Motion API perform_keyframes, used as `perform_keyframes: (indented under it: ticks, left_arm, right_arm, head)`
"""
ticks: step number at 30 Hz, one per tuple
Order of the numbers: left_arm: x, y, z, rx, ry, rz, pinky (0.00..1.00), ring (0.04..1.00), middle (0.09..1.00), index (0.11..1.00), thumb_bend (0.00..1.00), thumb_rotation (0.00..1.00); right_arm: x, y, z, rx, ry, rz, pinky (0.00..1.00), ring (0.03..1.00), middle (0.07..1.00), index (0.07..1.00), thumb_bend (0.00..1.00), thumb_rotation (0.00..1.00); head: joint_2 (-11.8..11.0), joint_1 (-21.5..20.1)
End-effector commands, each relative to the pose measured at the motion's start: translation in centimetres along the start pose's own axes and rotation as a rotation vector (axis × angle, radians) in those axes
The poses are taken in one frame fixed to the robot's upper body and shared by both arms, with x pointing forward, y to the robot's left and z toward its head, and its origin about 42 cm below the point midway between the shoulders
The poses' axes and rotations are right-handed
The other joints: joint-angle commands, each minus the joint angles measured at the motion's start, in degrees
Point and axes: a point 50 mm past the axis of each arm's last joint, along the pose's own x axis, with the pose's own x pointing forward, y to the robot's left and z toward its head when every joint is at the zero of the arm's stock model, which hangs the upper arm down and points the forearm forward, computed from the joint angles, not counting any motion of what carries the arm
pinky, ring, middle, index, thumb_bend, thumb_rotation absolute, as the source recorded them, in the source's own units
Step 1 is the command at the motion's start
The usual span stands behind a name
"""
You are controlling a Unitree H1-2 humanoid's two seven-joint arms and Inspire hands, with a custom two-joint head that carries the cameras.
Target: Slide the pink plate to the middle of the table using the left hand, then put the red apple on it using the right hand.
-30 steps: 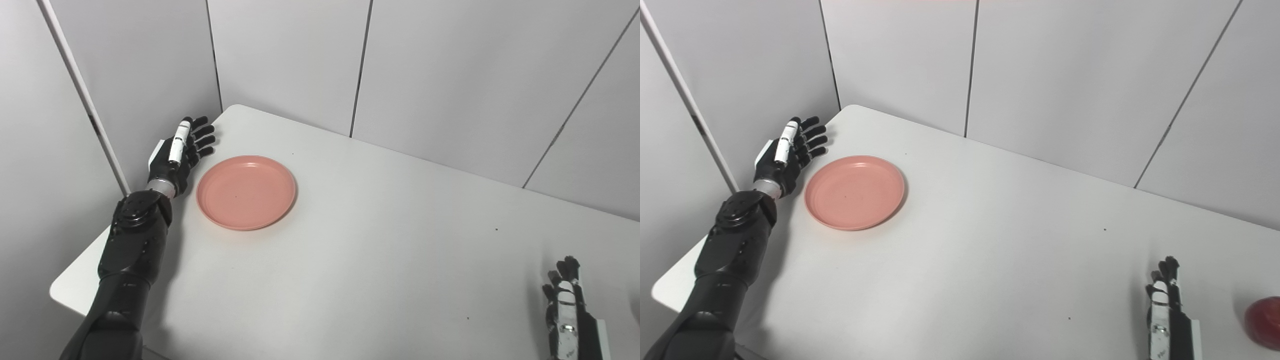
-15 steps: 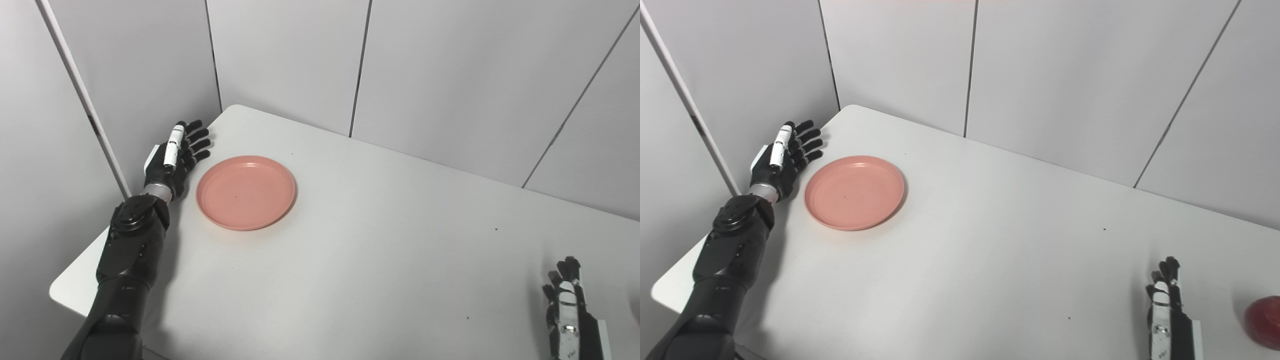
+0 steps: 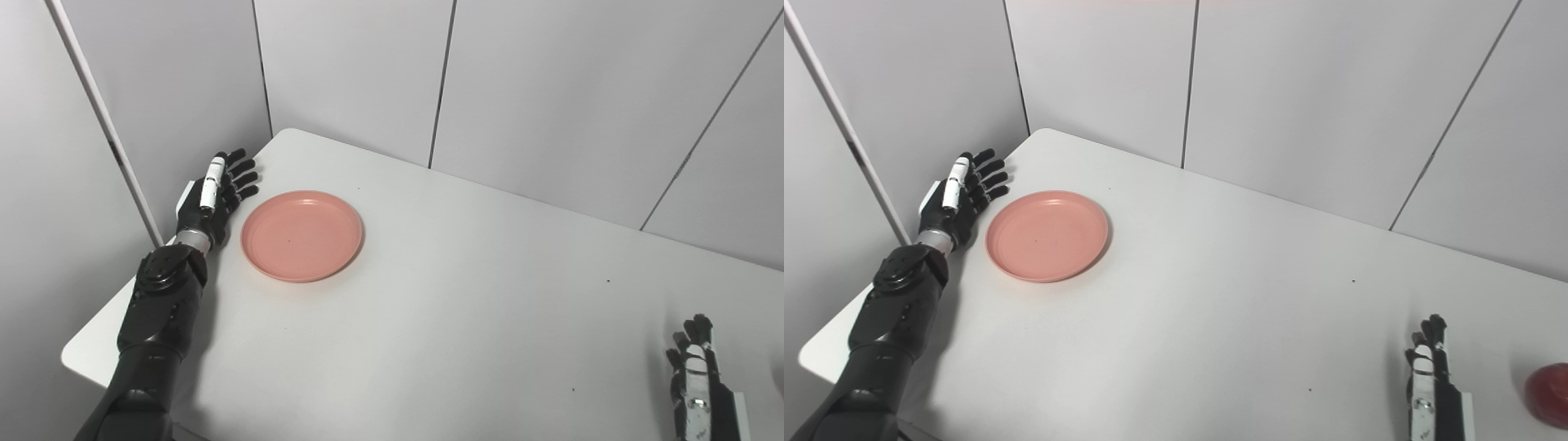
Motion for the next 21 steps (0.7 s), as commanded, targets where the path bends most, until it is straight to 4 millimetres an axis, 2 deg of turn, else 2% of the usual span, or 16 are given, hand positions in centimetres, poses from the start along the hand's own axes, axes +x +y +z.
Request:
perform_keyframes:
  ticks: [1, 14, 17, 21]
  left_arm:
    - [0.2, 0.0, 0.1, -0.012, -0.003, -0.018, 0.85, 0.860, 0.860, 0.844, 0.31, 1.00]
    - [0.0, -0.9, -1.5, 0.020, 0.023, -0.088, 0.85, 0.871, 0.872, 0.854, 0.32, 1.00]
    - [-0.1, -1.4, -1.7, -0.002, 0.019, -0.091, 0.83, 0.842, 0.842, 0.833, 0.31, 1.00]
    - [-0.3, -1.8, -2.2, 0.004, 0.026, -0.112, 0.82, 0.839, 0.846, 0.833, 0.31, 1.00]
  right_arm:
    - [0.7, -0.2, 1.3, -0.003, -0.058, 0.001, 1.00, 1.000, 1.000, 1.000, 0.00, 1.00]
    - [0.7, 0.1, 1.5, 0.007, -0.066, -0.002, 1.00, 1.000, 1.000, 1.000, 0.00, 1.00]
    - [0.7, 0.1, 1.4, 0.011, -0.068, -0.003, 1.00, 1.000, 1.000, 1.000, 0.00, 1.00]
    - [0.7, 0.1, 1.5, 0.005, -0.067, -0.005, 1.00, 1.000, 1.000, 1.000, 0.00, 1.00]
  head:
    - [0.1, -0.1]
    - [0.3, -0.2]
    - [0.2, -0.2]
    - [0.2, -0.2]
